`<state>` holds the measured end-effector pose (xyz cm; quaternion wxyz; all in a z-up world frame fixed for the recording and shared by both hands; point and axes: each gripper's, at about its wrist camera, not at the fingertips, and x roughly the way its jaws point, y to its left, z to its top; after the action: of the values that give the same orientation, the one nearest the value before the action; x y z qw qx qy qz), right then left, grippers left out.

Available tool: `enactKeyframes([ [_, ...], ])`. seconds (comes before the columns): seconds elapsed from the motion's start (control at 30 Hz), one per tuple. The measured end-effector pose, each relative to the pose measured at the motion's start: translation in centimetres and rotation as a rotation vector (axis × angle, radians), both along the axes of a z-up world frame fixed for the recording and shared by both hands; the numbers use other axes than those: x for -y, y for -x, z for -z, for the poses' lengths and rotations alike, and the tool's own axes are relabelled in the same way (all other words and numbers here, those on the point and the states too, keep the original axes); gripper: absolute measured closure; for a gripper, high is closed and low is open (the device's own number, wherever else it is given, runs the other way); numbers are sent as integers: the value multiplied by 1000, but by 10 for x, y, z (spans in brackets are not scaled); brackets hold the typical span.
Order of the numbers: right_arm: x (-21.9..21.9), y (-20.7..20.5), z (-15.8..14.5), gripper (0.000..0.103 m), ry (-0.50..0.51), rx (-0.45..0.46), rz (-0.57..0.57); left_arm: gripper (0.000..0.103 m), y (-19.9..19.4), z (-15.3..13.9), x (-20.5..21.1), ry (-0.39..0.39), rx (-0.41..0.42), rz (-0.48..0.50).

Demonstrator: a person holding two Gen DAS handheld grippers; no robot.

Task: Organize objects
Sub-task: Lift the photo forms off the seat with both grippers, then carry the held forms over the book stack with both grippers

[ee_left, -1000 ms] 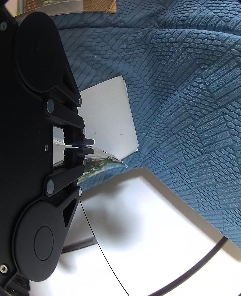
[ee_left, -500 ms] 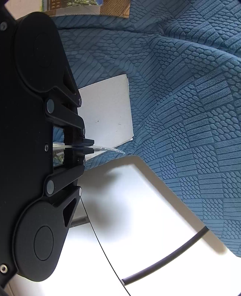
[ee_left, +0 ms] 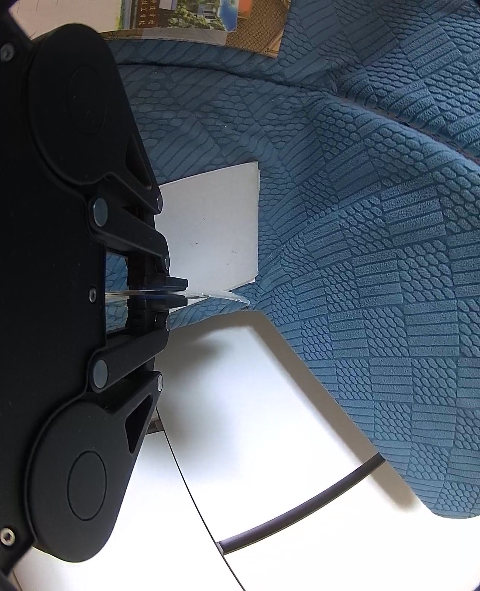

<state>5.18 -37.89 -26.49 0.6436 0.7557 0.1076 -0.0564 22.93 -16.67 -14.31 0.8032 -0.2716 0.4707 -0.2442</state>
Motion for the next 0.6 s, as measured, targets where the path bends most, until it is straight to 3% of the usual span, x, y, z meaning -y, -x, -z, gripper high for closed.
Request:
enactKeyframes([
  [0.1, 9, 1, -1, 43, 11, 25, 4, 102, 4, -1, -5, 4, -3, -8],
  [0.17, 12, 1, -7, 63, 45, 52, -19, 102, 6, -3, -12, 12, -3, -13],
  [0.27, 17, -6, -21, 89, 126, 23, -70, 102, 10, -7, -24, 36, -9, -26],
  [0.6, -7, -9, -71, 91, 321, -23, -213, 102, 37, -24, -85, 116, -29, -75],
])
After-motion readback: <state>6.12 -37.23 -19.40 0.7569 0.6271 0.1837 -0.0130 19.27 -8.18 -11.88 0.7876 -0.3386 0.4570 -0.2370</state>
